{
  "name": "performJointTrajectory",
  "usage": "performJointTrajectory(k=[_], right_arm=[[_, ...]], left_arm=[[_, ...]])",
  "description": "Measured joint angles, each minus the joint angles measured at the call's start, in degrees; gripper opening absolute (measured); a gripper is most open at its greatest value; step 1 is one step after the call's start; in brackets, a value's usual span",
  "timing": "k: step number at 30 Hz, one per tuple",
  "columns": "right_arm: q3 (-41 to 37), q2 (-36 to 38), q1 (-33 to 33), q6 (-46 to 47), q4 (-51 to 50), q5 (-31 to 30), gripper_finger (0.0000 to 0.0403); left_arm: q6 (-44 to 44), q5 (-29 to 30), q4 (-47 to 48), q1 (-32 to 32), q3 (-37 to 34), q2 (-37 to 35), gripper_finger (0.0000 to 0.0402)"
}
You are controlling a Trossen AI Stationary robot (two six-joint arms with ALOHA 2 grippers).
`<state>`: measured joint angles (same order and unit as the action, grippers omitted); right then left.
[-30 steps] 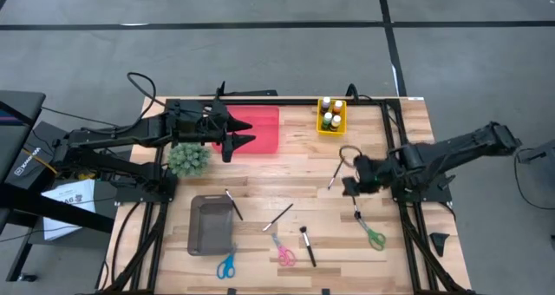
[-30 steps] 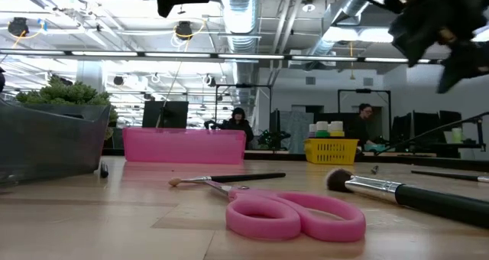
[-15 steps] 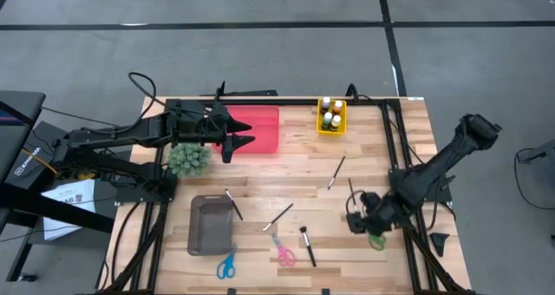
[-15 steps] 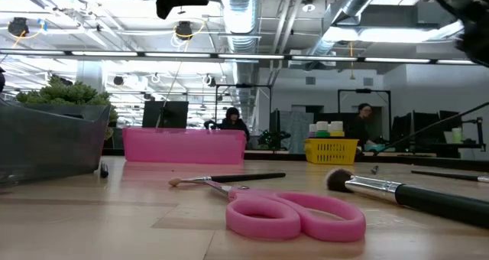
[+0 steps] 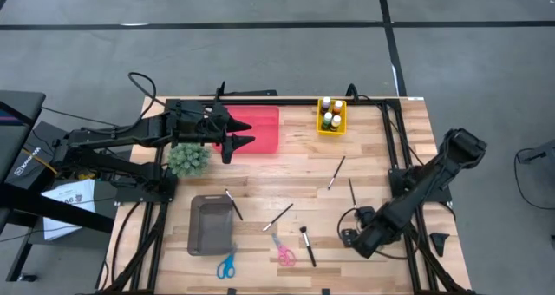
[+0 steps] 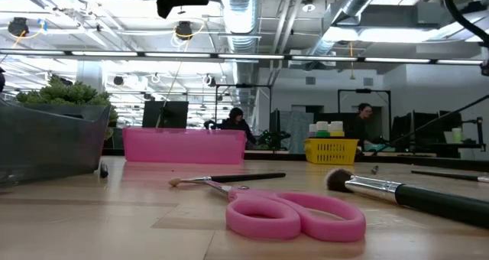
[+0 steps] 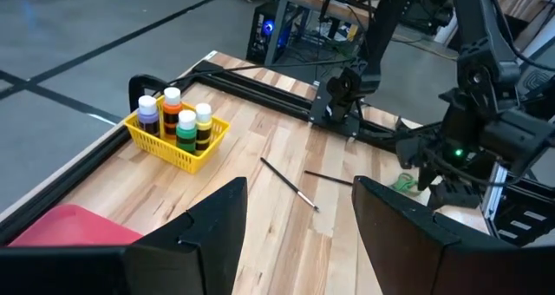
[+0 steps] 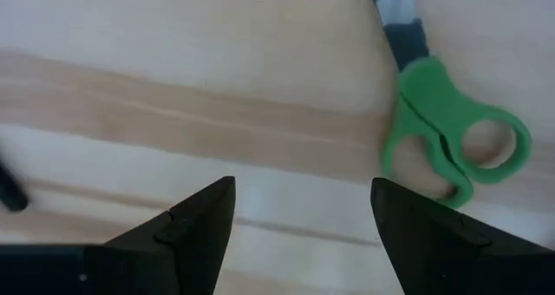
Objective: Pick & Place Paint Supplies
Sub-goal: Put the green scissors into the black bin
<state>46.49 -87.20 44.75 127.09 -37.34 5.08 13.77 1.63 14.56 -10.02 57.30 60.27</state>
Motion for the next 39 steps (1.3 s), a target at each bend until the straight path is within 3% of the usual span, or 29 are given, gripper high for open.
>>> performJointTrajectory(k=[7,39], right_arm=[[0.51,-3.17,0.68,-0.17,-0.55,-0.04,0.0264],[0.49,-3.14,2.56,-1.53,-2.39,-2.78,0.0264]], left_arm=[[-0.01,0.01,0.00,-0.01,0.00,-0.02,0.0204],[0.03,0.02,-0.01,-0.02,0.00,-0.02,0.0204]])
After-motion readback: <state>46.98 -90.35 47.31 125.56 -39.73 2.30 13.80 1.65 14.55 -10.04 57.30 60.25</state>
